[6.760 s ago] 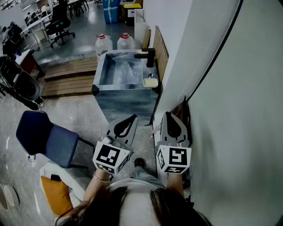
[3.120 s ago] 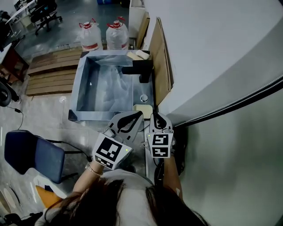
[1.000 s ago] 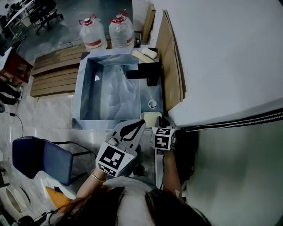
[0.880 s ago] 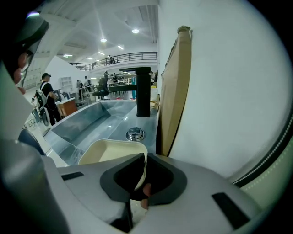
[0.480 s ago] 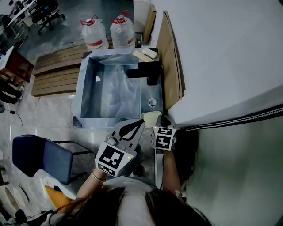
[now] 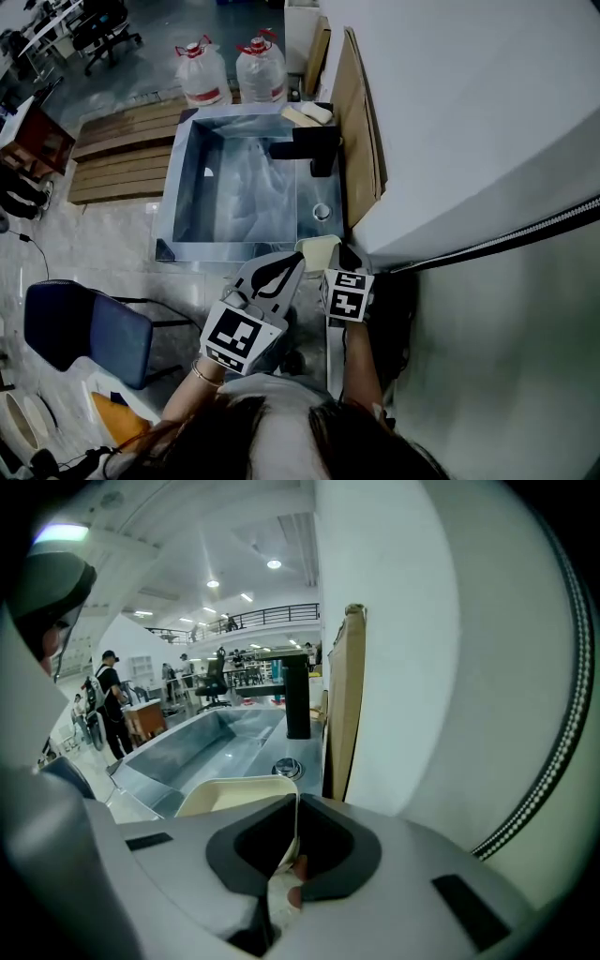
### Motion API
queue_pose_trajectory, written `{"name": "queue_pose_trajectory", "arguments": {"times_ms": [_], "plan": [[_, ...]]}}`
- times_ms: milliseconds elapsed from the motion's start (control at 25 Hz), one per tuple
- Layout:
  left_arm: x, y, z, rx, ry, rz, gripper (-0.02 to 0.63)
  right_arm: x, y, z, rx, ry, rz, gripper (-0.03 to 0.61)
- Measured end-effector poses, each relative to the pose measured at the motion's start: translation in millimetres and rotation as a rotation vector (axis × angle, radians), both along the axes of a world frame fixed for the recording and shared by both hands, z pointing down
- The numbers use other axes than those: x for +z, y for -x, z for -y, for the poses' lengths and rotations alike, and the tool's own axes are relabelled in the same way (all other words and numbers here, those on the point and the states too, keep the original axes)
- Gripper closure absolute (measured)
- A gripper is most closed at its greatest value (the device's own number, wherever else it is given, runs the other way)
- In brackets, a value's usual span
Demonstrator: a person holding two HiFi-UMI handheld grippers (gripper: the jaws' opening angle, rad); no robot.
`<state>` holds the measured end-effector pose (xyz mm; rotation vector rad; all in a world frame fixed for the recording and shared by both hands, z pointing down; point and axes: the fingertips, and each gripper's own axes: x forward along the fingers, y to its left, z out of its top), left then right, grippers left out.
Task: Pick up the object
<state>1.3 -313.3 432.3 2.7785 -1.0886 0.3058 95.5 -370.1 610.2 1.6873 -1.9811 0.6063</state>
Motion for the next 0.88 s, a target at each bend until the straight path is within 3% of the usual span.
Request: {"name": "queue_pose_trajectory", "arguments": {"times_ms": [880], "plan": [[-31,4,-69,-0.038,-0.082,-0.016,0.606,-72,-11,-56,0.017,-0.173,0.05,0.546]]}}
